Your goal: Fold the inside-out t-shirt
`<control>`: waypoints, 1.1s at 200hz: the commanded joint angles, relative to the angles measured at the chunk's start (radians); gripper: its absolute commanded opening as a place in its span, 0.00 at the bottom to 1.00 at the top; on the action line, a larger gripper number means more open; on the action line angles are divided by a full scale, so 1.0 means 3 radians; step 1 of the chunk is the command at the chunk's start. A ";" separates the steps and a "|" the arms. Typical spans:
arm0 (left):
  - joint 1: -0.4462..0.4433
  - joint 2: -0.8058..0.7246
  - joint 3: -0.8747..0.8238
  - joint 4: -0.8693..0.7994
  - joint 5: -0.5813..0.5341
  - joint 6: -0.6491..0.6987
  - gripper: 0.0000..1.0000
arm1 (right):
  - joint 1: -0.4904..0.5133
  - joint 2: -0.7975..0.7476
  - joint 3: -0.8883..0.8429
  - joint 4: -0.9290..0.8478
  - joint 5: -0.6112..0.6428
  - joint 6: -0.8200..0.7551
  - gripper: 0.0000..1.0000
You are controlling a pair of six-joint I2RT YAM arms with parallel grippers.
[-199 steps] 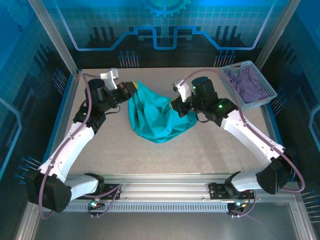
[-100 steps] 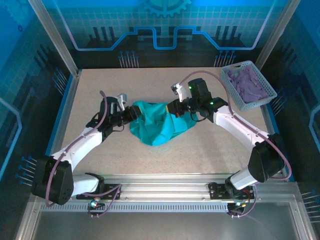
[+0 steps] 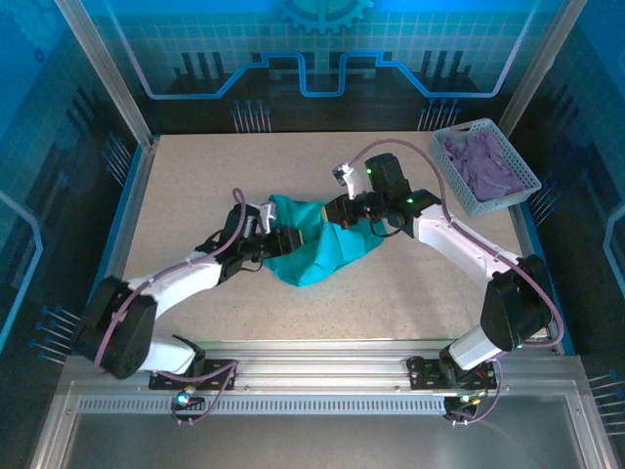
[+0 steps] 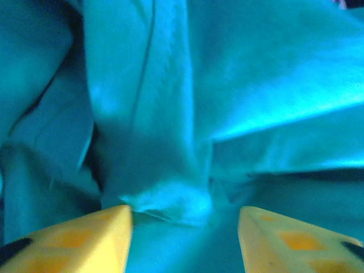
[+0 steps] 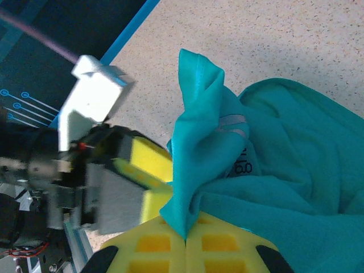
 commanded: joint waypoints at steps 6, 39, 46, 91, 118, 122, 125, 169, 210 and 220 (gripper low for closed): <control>0.0004 0.0235 0.0284 0.0242 0.0017 0.0108 0.28 | -0.0122 -0.0143 0.0048 -0.0103 -0.0050 -0.0066 0.00; 0.0061 -0.0191 0.0224 0.0459 0.0360 0.0100 0.00 | -0.0207 -0.0452 0.0131 -0.0623 0.0406 -0.0457 0.00; 0.0083 -0.0351 0.0194 0.0535 0.0482 0.0064 0.00 | -0.0207 -0.0516 0.0152 -0.0739 0.0631 -0.0532 0.00; 0.0455 -0.1008 0.0177 0.1268 0.0836 -0.0392 0.00 | -0.0208 -0.0969 0.0212 -0.0487 0.1110 -0.0748 0.00; 0.0667 -0.0880 0.0485 0.1563 0.0930 -0.0696 0.00 | -0.0227 -0.0998 0.0490 -0.0428 0.1461 -0.0815 0.00; 0.0673 -0.0843 0.0539 0.1606 0.0956 -0.0722 0.00 | -0.0227 -0.0989 0.0547 -0.0438 0.1495 -0.0831 0.00; 0.0676 -0.0827 0.0585 0.1623 0.0967 -0.0741 0.00 | -0.0228 -0.0983 0.0582 -0.0440 0.1519 -0.0835 0.00; 0.0683 -0.0869 0.0647 0.1440 0.1014 -0.0572 0.00 | -0.0112 -0.1021 0.0396 -0.0477 0.1537 -0.0828 0.00; 0.0683 -0.0980 0.0331 0.1027 0.1067 -0.0266 0.00 | 0.0513 -0.1092 -0.0657 -0.0136 0.1881 -0.0979 0.01; 0.0682 -0.0996 0.0322 0.0921 0.1120 -0.0199 0.00 | 0.0674 -0.1070 -0.0832 -0.0023 0.1928 -0.1051 0.05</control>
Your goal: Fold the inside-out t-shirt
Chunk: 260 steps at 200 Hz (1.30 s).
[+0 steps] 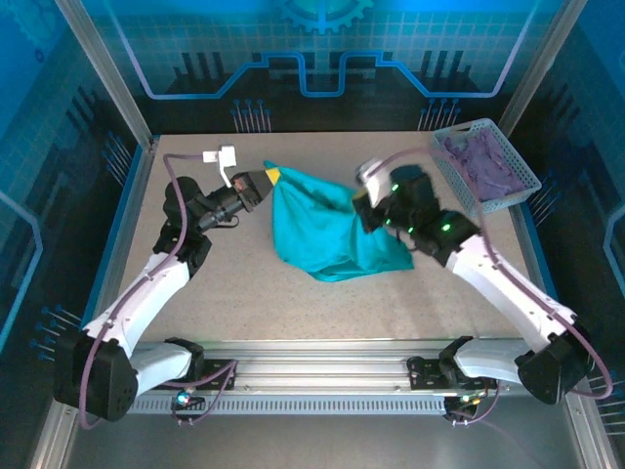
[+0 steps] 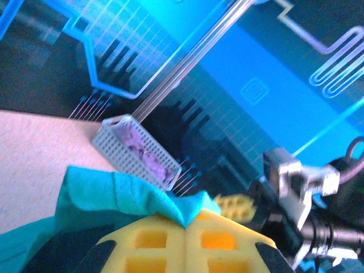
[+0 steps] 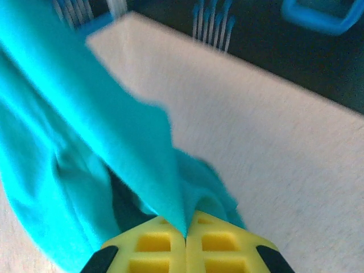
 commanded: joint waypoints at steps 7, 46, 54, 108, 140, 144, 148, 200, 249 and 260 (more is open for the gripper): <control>0.0043 -0.0116 -0.0071 -0.0323 0.0173 0.0306 0.00 | 0.0431 0.0033 -0.0504 0.0270 0.0378 -0.0255 0.08; 0.0037 -0.0145 -0.0134 -0.0401 0.0310 0.0323 0.00 | 0.0669 0.0291 -0.0261 0.0268 0.0594 -0.0641 0.34; 0.0033 -0.0153 -0.0146 -0.0413 0.0310 0.0324 0.00 | 0.0731 0.0326 -0.0208 0.0299 0.0586 -0.0715 0.39; 0.0022 -0.0161 -0.0132 -0.0488 0.0311 0.0365 0.00 | 0.0911 0.0640 0.0119 0.0383 0.0687 -0.0877 0.64; 0.0009 -0.0165 -0.0142 -0.0499 0.0311 0.0370 0.00 | 0.0809 0.0981 0.0413 0.0297 0.0735 -0.0908 0.62; 0.0007 -0.0167 -0.0146 -0.0496 0.0310 0.0368 0.00 | 0.0790 0.1009 0.0431 0.0300 0.0710 -0.0903 0.61; 0.0002 -0.0167 -0.0145 -0.0500 0.0309 0.0372 0.00 | 0.0772 0.1031 0.0446 0.0308 0.0687 -0.0894 0.60; -0.0003 -0.0213 -0.0173 -0.1003 -0.0369 0.0589 0.00 | 0.0384 0.0768 0.0341 0.0311 -0.0463 -0.0555 0.15; -0.0009 -0.0166 -0.0199 -0.1310 -0.1022 0.0802 0.00 | 0.0211 0.0683 0.0278 0.0409 -0.1585 -0.0055 0.00; -0.0013 -0.0159 -0.0207 -0.1320 -0.1060 0.0791 0.00 | 0.0182 0.0680 0.0284 0.0463 -0.1678 0.0075 0.00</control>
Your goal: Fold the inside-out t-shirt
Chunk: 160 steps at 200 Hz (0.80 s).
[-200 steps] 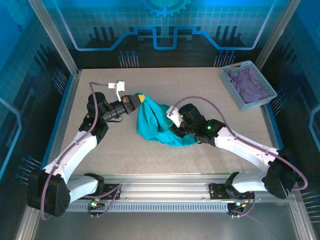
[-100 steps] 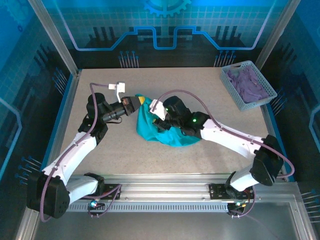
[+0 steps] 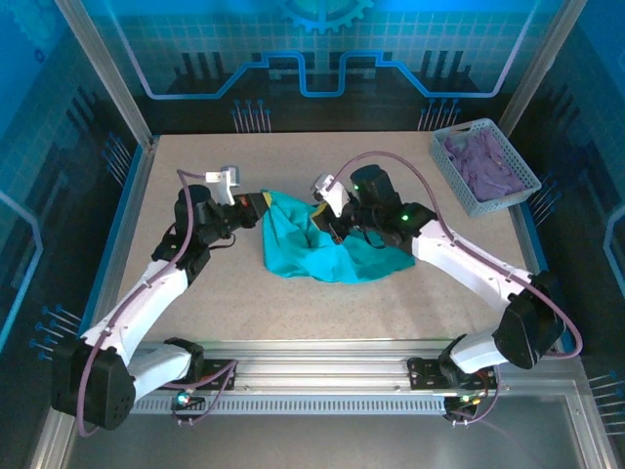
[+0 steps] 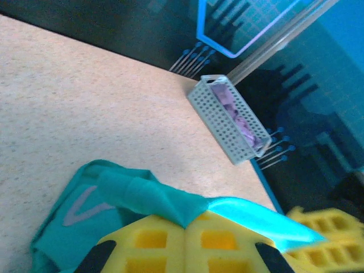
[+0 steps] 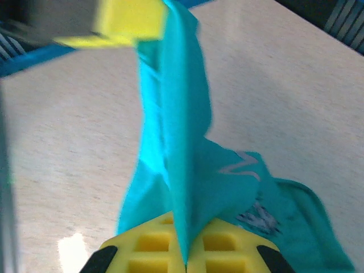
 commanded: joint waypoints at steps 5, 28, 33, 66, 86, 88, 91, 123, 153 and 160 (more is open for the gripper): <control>-0.0006 -0.0017 -0.0042 -0.0155 -0.0401 0.0137 0.00 | -0.0062 -0.0057 -0.0026 0.0149 -0.0655 0.0440 0.00; -0.0037 -0.0040 0.0092 -0.0736 -0.0948 0.0183 0.17 | -0.0236 -0.0084 -0.0061 0.0425 -0.0959 0.0926 0.00; -0.0069 -0.0058 0.0132 -0.0895 -0.1094 0.0229 0.23 | -0.0268 -0.0068 -0.0057 0.0471 -0.1021 0.1038 0.00; -0.0558 -0.0512 0.0089 -0.1324 -0.1673 0.0571 0.50 | -0.0302 0.0098 0.0018 0.0511 -0.1169 0.1395 0.00; -0.0811 -0.0784 -0.0038 -0.1244 -0.1485 0.0652 0.57 | -0.0345 0.0149 0.0063 0.0492 -0.1200 0.1465 0.00; -0.0834 -0.0800 -0.0052 -0.1221 -0.1458 0.0664 0.57 | -0.0349 0.0153 0.0068 0.0485 -0.1205 0.1465 0.00; -0.0860 -0.0821 -0.0070 -0.1190 -0.1395 0.0669 0.58 | -0.0354 0.0161 0.0078 0.0479 -0.1213 0.1465 0.00; -0.1028 -0.0644 -0.0150 -0.0736 -0.0672 0.0797 0.56 | -0.0389 0.0215 0.0182 0.0333 -0.1267 0.1415 0.00; -0.1048 -0.0213 0.0065 -0.0709 -0.0573 0.1063 0.54 | -0.0416 0.0214 0.0220 0.0246 -0.1284 0.1391 0.00; -0.1049 -0.0142 0.0100 -0.0667 -0.0553 0.1108 0.53 | -0.0426 0.0215 0.0229 0.0224 -0.1286 0.1379 0.00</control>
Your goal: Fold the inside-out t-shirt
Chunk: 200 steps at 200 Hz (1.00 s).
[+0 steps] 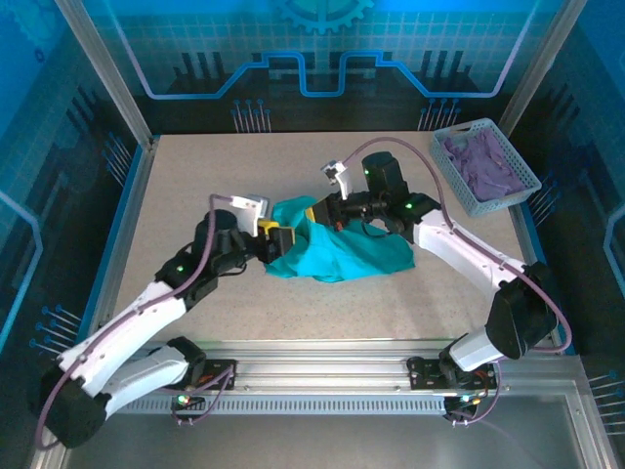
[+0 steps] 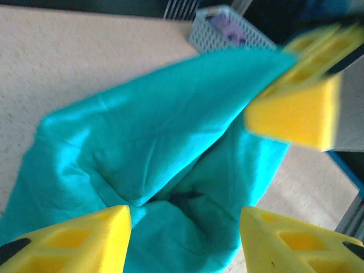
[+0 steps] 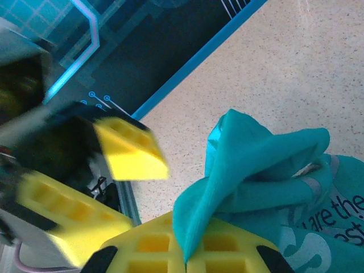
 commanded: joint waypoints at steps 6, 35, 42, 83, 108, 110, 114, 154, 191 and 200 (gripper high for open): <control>-0.0016 0.0284 0.0182 0.0179 0.0250 0.0330 0.53 | -0.0059 0.0016 0.0137 -0.0090 -0.0125 0.0004 0.00; -0.0019 0.0572 0.0326 0.0268 0.0142 0.0397 0.43 | -0.0069 0.0025 0.0132 -0.0144 -0.0131 -0.0024 0.00; -0.0017 0.0617 0.0360 0.0280 0.0118 0.0403 0.41 | -0.0075 0.0026 0.0133 -0.0165 -0.0129 -0.0047 0.00; -0.0019 0.0677 0.0446 0.0264 -0.0025 0.0476 0.39 | -0.0121 0.0017 0.0114 -0.0212 -0.0138 -0.0092 0.00; -0.0014 0.0746 0.0511 0.0190 -0.0075 0.0564 0.39 | -0.0126 0.0016 0.0132 -0.0216 -0.0151 -0.0102 0.00; -0.0014 0.0753 0.0513 0.0192 -0.0078 0.0567 0.39 | -0.0126 0.0016 0.0134 -0.0219 -0.0151 -0.0102 0.00; -0.0011 0.0766 0.0518 0.0193 -0.0079 0.0573 0.38 | -0.0126 0.0014 0.0137 -0.0223 -0.0151 -0.0110 0.00; -0.0014 0.0921 0.0624 0.0235 -0.0004 0.0571 0.17 | -0.0126 0.0011 0.0162 -0.0284 -0.0114 -0.0149 0.00; -0.0014 0.0739 0.0779 -0.0050 0.0320 0.0160 0.02 | 0.0004 0.0052 0.0456 -0.1003 0.1381 -0.0467 0.01; -0.0013 0.0656 0.0816 -0.0133 0.0542 -0.0110 0.01 | 0.0148 0.0101 0.0546 -0.1133 0.2032 -0.0571 0.05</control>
